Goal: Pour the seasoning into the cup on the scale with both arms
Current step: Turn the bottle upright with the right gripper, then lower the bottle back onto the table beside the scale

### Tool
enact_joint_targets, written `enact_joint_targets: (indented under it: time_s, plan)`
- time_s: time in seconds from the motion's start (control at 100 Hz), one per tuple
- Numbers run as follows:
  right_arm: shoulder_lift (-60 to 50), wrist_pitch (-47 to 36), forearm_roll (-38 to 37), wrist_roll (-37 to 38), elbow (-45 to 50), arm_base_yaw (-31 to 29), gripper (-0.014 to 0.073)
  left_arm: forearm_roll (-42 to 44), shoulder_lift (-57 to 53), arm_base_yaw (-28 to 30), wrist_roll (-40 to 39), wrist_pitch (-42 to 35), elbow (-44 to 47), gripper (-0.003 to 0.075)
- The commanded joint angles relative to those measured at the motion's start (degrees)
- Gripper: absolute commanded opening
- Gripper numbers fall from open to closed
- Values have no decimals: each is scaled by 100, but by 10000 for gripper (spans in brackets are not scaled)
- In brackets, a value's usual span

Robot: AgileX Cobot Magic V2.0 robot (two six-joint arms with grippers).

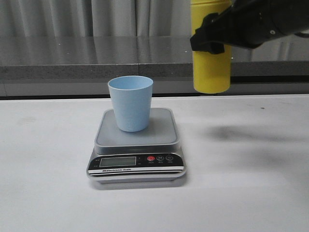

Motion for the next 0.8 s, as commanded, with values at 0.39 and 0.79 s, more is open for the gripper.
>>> enact_joint_targets:
  time_s: [0.39,0.79]
  plan:
    - [192,-2368,1085,-1063,1148,-61,178,-45,48,3,-15,-439,-154,-20]
    - [1050,-3255,1085,-1063,1148,-61,178,-45,48,3,-15,-439,-154,-20]
